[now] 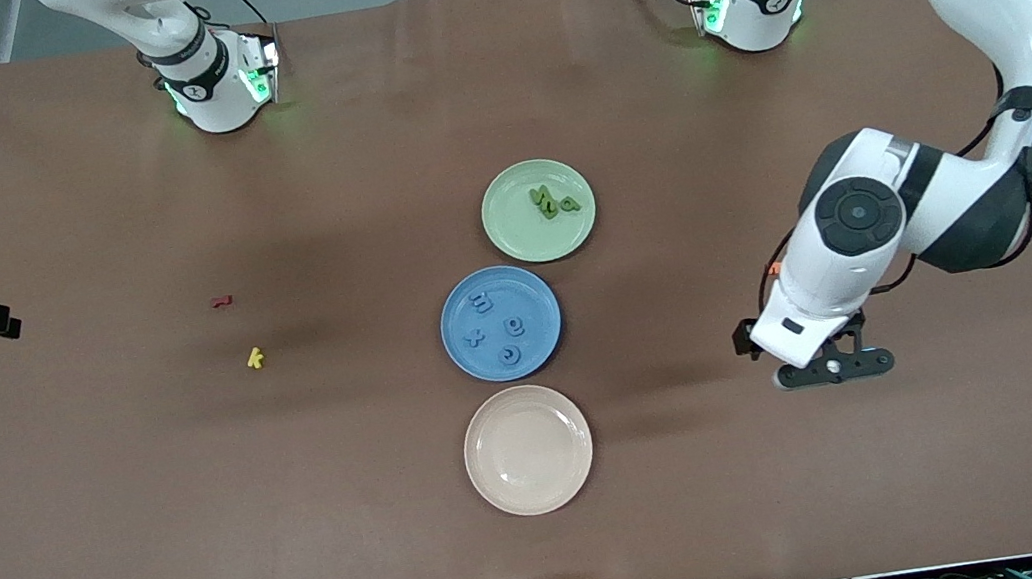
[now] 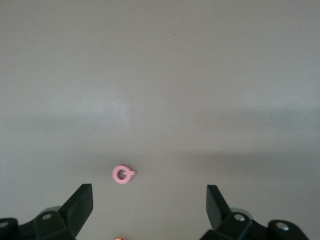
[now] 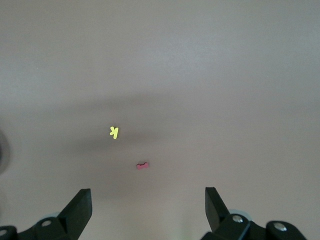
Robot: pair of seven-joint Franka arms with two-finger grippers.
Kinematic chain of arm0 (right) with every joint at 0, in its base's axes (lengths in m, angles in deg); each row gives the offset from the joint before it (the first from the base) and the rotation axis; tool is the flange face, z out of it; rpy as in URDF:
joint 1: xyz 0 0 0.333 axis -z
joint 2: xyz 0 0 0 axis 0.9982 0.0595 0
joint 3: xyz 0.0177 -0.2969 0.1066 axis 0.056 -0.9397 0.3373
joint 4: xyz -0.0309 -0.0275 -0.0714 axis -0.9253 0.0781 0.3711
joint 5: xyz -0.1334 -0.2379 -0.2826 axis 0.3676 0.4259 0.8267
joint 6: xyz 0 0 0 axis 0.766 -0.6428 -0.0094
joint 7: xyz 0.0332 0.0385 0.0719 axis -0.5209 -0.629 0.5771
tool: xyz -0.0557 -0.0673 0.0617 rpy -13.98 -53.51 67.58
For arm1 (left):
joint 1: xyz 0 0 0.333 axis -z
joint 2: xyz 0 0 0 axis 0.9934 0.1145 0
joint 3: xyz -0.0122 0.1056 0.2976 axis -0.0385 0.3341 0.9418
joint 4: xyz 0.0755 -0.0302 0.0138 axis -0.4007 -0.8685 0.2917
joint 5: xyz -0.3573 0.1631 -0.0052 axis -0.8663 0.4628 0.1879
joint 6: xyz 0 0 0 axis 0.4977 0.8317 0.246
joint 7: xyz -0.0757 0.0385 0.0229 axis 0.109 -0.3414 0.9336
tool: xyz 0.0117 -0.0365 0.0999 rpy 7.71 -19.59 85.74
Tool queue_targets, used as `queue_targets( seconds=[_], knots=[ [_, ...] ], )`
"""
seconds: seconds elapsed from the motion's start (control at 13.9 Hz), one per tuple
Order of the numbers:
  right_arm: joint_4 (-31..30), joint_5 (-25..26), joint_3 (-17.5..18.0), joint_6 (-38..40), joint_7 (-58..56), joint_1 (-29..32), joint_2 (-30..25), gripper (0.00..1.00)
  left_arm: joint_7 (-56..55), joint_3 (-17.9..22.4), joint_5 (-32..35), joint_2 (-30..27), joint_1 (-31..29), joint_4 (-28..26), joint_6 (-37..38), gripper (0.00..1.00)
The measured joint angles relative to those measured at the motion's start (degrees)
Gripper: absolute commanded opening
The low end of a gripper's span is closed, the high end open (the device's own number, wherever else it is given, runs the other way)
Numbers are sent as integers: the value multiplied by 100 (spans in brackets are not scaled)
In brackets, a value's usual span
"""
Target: Sort letters by color into matching plates
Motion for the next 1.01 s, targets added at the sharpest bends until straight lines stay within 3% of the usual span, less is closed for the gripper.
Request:
queue_targets(
  seconds=[0.36, 0.65, 1.01],
  knots=[
    [-322, -1, 31, 14, 0, 3, -523, 100, 942, -11, -7, -161, -251, 712, 883, 100],
    [-755, -1, 101, 18, 0, 75, -1000, 100, 1054, -39, -163, -658, -272, 792, 1412, 100],
    [-889, -1, 243, 178, 0, 212, -1340, 100, 1419, -31, -839, -1252, -410, 797, 1902, 100]
  ],
)
